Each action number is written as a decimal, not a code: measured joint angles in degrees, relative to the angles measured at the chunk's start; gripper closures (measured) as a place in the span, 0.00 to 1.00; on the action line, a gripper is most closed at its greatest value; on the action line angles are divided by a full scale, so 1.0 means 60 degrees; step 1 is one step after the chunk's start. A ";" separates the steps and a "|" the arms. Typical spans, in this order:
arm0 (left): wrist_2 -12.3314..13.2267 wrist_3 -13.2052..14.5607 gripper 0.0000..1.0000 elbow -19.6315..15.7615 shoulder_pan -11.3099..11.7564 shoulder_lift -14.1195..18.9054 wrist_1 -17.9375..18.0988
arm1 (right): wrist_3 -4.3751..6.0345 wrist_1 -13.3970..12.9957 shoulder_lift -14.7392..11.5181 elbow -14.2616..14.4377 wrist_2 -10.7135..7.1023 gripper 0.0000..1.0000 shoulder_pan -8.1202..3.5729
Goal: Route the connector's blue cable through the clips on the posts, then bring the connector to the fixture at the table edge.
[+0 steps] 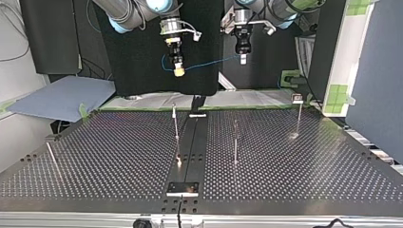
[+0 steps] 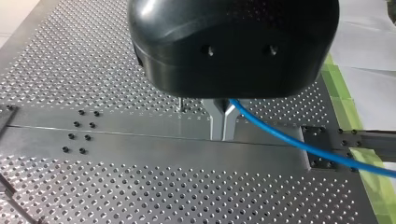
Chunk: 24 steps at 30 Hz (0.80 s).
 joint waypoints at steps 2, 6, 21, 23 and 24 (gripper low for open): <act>0.0000 0.0000 1.00 -0.0002 0.0000 -0.0014 0.0002 | 0.0000 0.0000 0.0000 0.0000 0.0000 1.00 -0.0001; 0.0000 0.0000 1.00 -0.0003 0.0001 -0.0019 0.0003 | 0.0000 0.0000 0.0000 0.0000 0.0000 1.00 0.0000; 0.0000 0.0000 1.00 -0.0003 0.0000 -0.0022 0.0002 | 0.0495 0.0508 0.0508 -0.0298 -0.0084 1.00 0.0027; 0.0000 0.0000 1.00 -0.0003 0.0001 -0.0022 0.0003 | 0.0581 0.0615 0.0666 -0.0314 -0.0086 1.00 0.0028; 0.0000 0.0000 1.00 -0.0003 0.0001 -0.0022 0.0003 | 0.0602 0.0643 0.0740 -0.0317 -0.0087 1.00 0.0028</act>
